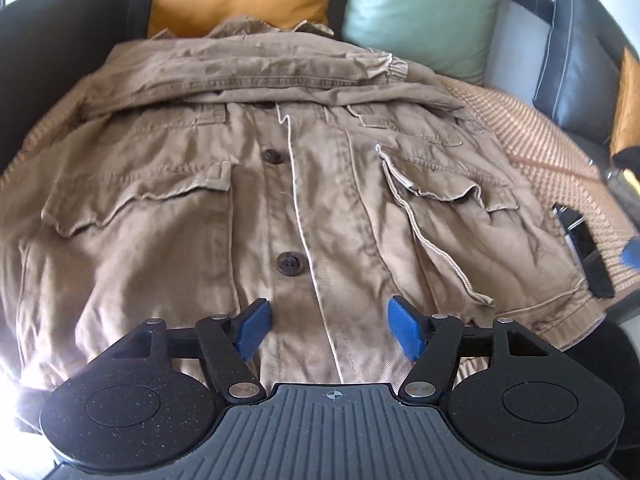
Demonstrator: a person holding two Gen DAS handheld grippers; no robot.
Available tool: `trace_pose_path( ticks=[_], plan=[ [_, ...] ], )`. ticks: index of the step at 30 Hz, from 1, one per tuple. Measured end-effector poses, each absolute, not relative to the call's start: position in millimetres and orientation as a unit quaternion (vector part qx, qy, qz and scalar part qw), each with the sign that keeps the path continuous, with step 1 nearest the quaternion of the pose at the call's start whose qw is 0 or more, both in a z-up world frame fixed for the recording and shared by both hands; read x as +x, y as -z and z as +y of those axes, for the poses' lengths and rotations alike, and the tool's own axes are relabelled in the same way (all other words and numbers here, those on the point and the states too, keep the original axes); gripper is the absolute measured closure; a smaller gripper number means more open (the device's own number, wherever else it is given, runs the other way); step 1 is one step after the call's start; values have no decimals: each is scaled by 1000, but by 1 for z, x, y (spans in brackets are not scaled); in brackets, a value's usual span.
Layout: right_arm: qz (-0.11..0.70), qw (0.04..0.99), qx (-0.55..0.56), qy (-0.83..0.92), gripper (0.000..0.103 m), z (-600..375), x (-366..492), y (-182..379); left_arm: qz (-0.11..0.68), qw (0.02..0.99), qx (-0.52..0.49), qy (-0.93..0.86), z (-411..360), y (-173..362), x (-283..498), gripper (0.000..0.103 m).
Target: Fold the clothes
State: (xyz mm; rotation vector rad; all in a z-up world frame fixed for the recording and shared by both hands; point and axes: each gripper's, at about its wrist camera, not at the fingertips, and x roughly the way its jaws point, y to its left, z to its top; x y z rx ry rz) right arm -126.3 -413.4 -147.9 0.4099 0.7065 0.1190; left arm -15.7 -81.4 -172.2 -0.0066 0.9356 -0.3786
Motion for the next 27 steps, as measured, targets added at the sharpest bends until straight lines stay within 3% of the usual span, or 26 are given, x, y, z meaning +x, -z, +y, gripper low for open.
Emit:
trace_pose_path(
  ticks=[4, 5, 7, 8, 9, 14, 18, 19, 20, 21, 23, 24, 27],
  plan=[
    [380, 901, 210, -24, 29, -416, -116, 183, 448, 877, -15, 175, -80, 173, -16, 90],
    [385, 897, 216, -17, 29, -417, -114, 187, 448, 877, -19, 173, -78, 172, -16, 96],
    [404, 879, 251, -14, 41, -422, -113, 192, 448, 877, -20, 173, -76, 171, -16, 103],
    [413, 870, 270, -18, 64, -425, -113, 194, 447, 877, -21, 171, -75, 171, -17, 103],
    [415, 864, 283, -27, 74, -426, -114, 193, 446, 878, -17, 172, -74, 169, -20, 103],
    [395, 887, 234, -44, 77, -420, -131, 161, 451, 875, 26, 175, -72, 175, -37, 103],
    [459, 865, 201, -24, 76, -418, -120, 192, 448, 878, -16, 167, -55, 177, -40, 103],
    [454, 867, 204, -25, 75, -418, -122, 190, 440, 883, -29, 162, -47, 171, -43, 96],
    [448, 869, 209, -28, 69, -419, -124, 185, 426, 892, -37, 146, -36, 163, -47, 79],
    [440, 872, 213, -29, 64, -420, -126, 180, 407, 904, -42, 122, -21, 155, -52, 75],
    [424, 878, 219, -29, 56, -424, -131, 170, 368, 926, -52, 73, 7, 137, -62, 42],
    [420, 880, 221, -29, 47, -425, -132, 167, 347, 935, -57, 49, 21, 128, -67, 38],
    [407, 885, 224, -29, 45, -428, -133, 160, 328, 941, -77, -43, 69, 121, -64, 30]
  ],
)
